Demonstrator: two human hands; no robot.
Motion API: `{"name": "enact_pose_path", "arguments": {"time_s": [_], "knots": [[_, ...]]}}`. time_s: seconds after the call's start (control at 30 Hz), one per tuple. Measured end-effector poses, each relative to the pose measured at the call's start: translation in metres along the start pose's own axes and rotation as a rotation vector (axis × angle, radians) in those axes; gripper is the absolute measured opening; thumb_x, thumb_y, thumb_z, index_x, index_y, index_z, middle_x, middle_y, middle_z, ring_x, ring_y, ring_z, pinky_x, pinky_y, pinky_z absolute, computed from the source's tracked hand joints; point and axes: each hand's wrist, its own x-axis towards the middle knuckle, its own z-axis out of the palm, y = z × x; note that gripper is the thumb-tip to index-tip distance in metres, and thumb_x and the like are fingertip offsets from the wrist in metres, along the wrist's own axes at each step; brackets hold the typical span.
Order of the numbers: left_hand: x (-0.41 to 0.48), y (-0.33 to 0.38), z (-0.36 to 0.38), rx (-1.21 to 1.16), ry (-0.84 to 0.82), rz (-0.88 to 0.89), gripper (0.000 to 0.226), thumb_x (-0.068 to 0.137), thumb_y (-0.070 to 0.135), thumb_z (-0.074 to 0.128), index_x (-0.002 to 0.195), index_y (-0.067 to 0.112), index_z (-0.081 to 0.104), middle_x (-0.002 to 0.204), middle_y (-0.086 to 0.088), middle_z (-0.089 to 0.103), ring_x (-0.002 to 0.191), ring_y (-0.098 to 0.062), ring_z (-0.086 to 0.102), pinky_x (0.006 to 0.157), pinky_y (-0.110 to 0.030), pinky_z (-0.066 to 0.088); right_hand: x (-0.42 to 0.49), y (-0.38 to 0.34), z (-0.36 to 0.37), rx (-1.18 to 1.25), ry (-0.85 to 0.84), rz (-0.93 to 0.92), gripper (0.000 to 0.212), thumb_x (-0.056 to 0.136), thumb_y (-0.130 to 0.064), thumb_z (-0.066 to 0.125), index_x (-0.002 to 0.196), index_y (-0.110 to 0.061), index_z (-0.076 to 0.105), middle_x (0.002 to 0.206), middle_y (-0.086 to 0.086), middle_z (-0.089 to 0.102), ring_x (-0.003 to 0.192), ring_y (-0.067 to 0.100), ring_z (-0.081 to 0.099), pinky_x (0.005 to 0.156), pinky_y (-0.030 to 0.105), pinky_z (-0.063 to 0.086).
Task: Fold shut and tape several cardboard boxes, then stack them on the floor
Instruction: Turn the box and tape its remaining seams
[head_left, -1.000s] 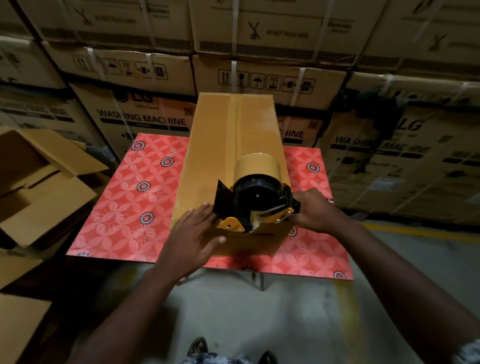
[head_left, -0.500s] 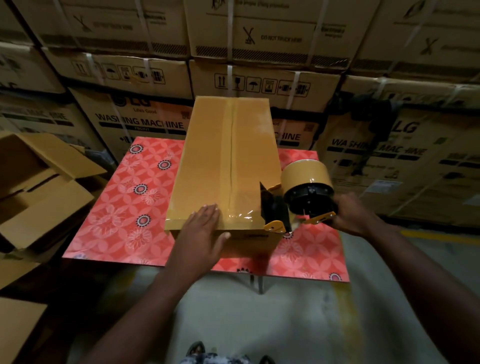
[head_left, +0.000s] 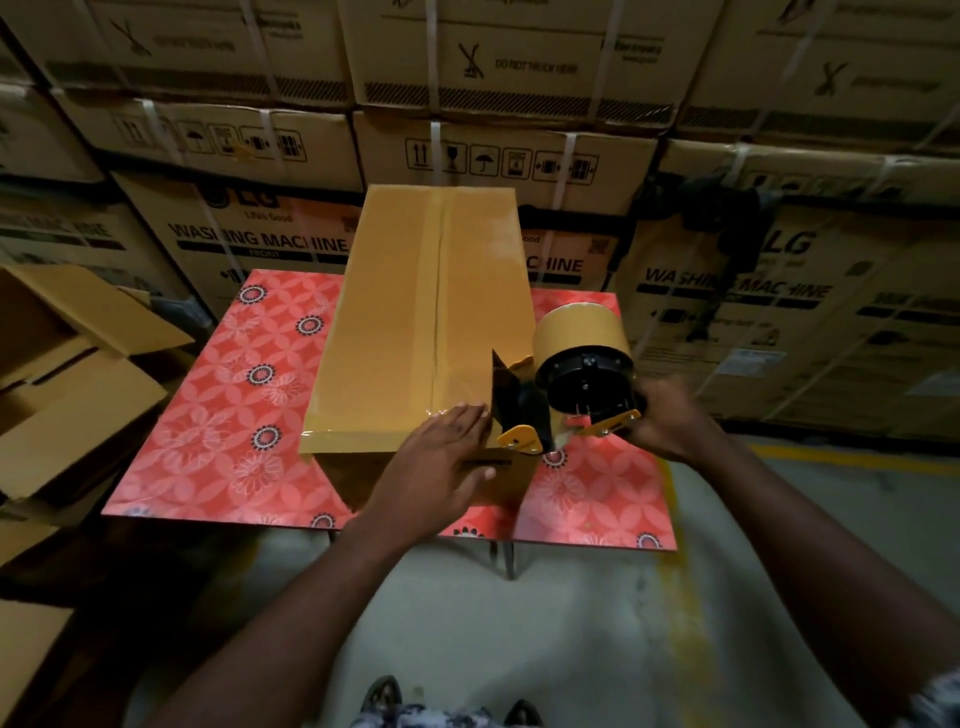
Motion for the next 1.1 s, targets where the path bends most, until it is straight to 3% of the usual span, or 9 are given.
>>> {"name": "enact_pose_path", "arguments": {"time_s": [0.13,0.23,0.37,0.43,0.53,0.67,0.73,0.93,1.1], "knots": [[0.0,-0.003,0.003,-0.025,0.017,-0.013,0.067,0.099,0.051,0.051,0.158,0.029,0.03,0.164,0.012,0.025,0.153,-0.007,0.016,0.125,-0.042,0.019,-0.012,0.022,-0.013,-0.063,0.082,0.052,0.019,0.069,-0.019,0.089,0.071,-0.013,0.071,0.065,0.005,0.071,0.062,0.013,0.069,0.051,0.033,0.051],[0.0,0.0,0.004,-0.026,0.02,-0.02,0.068,0.097,0.056,0.045,0.157,0.029,0.03,0.164,0.013,0.025,0.152,-0.006,0.016,0.126,-0.04,0.017,-0.025,0.044,-0.031,-0.116,0.082,0.062,0.017,0.069,-0.02,0.085,0.078,-0.01,0.074,0.07,0.008,0.074,0.066,0.021,0.072,0.055,0.037,0.054],[0.001,-0.002,0.004,-0.029,0.003,-0.027,0.069,0.097,0.059,0.041,0.158,0.03,0.027,0.163,0.016,0.022,0.152,-0.003,0.013,0.125,-0.035,0.012,-0.035,0.05,-0.048,-0.18,0.034,0.116,0.015,0.069,-0.006,0.088,0.073,-0.009,0.074,0.066,0.013,0.071,0.063,0.027,0.071,0.059,0.029,0.043],[0.002,-0.002,0.004,-0.041,-0.005,-0.036,0.071,0.095,0.062,0.037,0.158,0.03,0.027,0.163,0.017,0.02,0.151,-0.002,0.012,0.125,-0.034,0.011,-0.034,0.051,-0.047,-0.228,-0.014,0.135,0.014,0.071,-0.012,0.087,0.072,-0.012,0.073,0.066,0.014,0.071,0.064,0.028,0.071,0.059,0.028,0.041],[0.003,0.0,0.003,-0.048,-0.025,-0.045,0.076,0.092,0.068,0.031,0.158,0.031,0.025,0.163,0.018,0.017,0.152,-0.002,0.01,0.125,-0.034,0.008,-0.024,0.051,-0.033,-0.27,-0.119,0.204,0.017,0.072,-0.042,0.073,0.071,-0.026,0.067,0.072,0.009,0.072,0.075,0.032,0.072,0.058,0.034,0.051],[0.004,-0.001,0.002,-0.068,-0.046,-0.05,0.078,0.091,0.069,0.03,0.158,0.03,0.025,0.163,0.017,0.016,0.152,-0.002,0.009,0.126,-0.035,0.008,-0.009,0.049,-0.011,-0.263,-0.217,0.232,0.02,0.071,-0.047,0.06,0.063,-0.029,0.056,0.072,0.01,0.071,0.076,0.033,0.071,0.06,0.037,0.053],[0.005,-0.002,0.003,-0.075,-0.045,-0.046,0.079,0.091,0.069,0.032,0.158,0.028,0.027,0.163,0.017,0.017,0.152,-0.001,0.009,0.126,-0.035,0.01,-0.01,0.057,-0.005,-0.262,-0.228,0.237,0.032,0.07,-0.055,0.053,0.071,-0.025,0.064,0.073,0.01,0.072,0.077,0.032,0.071,0.061,0.036,0.053],[0.004,-0.001,0.006,-0.1,-0.012,-0.052,0.077,0.091,0.067,0.035,0.157,0.027,0.032,0.163,0.015,0.022,0.152,-0.004,0.013,0.126,-0.039,0.013,-0.038,0.081,0.026,-0.24,-0.319,0.334,0.037,0.074,-0.06,0.067,0.093,-0.029,0.071,0.089,0.0,0.075,0.085,0.021,0.071,0.068,0.033,0.055],[0.005,-0.002,0.005,-0.108,-0.018,-0.055,0.078,0.09,0.067,0.036,0.156,0.026,0.034,0.163,0.015,0.022,0.153,-0.005,0.015,0.126,-0.042,0.015,-0.071,0.076,0.08,0.317,-0.116,0.935,0.017,0.085,-0.015,0.077,0.082,0.0,0.068,0.054,0.008,0.061,0.037,0.017,0.054,0.036,0.02,0.038]]}}
